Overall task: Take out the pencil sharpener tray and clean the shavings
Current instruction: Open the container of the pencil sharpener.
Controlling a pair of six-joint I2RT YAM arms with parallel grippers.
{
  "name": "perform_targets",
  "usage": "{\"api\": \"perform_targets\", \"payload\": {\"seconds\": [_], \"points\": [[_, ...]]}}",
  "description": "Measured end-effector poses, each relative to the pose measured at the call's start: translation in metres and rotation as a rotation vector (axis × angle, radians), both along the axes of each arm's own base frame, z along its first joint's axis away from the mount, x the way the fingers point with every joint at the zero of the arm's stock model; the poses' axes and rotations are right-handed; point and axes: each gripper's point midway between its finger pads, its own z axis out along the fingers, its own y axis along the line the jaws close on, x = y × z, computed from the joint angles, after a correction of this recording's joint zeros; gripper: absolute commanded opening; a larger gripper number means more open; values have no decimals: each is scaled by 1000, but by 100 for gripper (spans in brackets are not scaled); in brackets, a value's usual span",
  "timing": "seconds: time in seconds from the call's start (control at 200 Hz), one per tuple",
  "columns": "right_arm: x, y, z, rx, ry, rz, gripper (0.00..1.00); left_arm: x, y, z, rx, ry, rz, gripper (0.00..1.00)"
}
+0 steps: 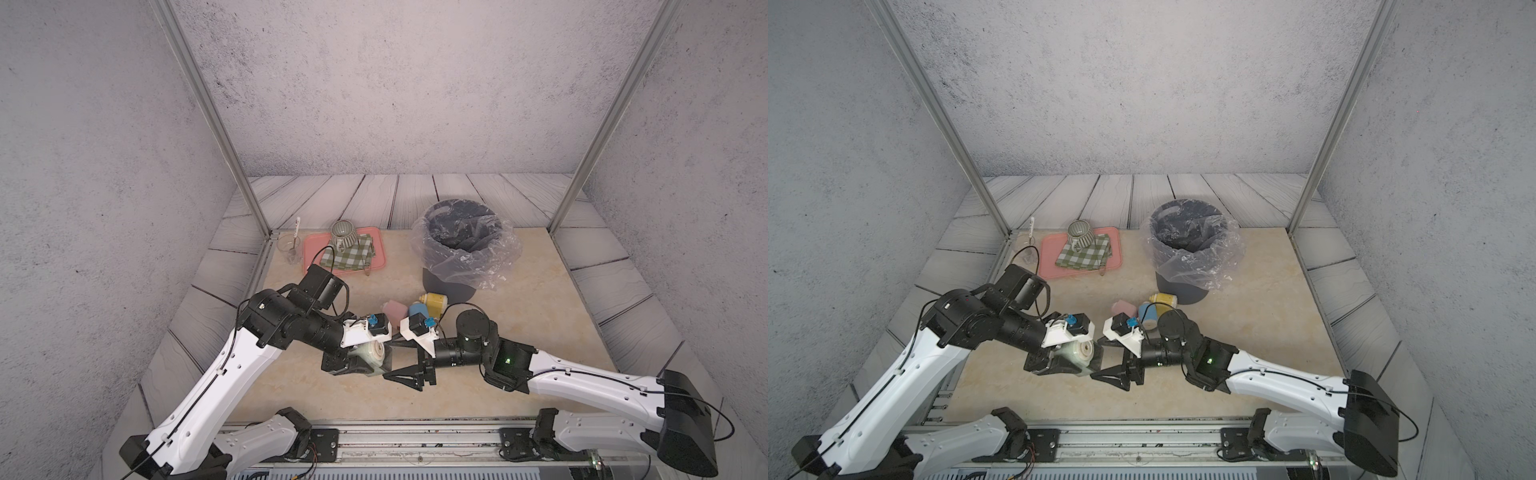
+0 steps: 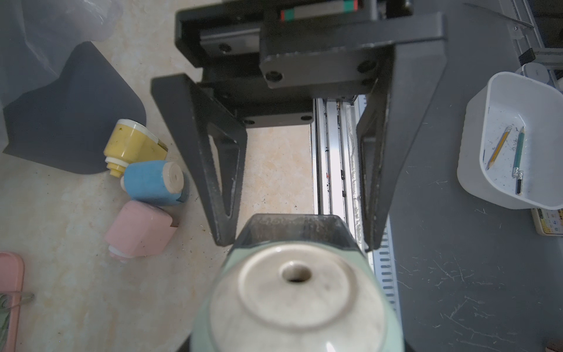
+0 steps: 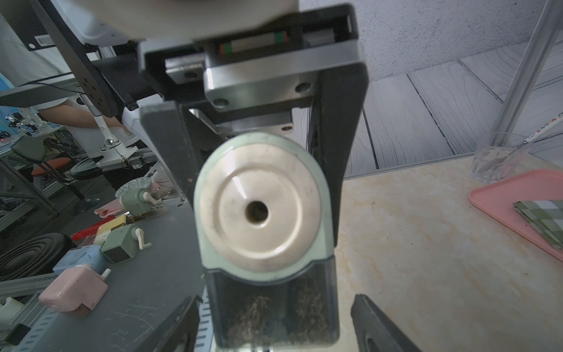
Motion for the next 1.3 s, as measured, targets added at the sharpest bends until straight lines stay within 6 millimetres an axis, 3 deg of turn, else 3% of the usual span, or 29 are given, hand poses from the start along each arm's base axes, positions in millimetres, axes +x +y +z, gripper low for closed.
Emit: {"api": "perform_targets", "payload": {"seconds": [0.796,1.301], "points": [[1,-1,4,-14,-9,-10,69,-1,1,-6,12,22,5,0],[-2,1,0,-24,-1,1,68,-1,1,-7,14,24,5,0]]}}
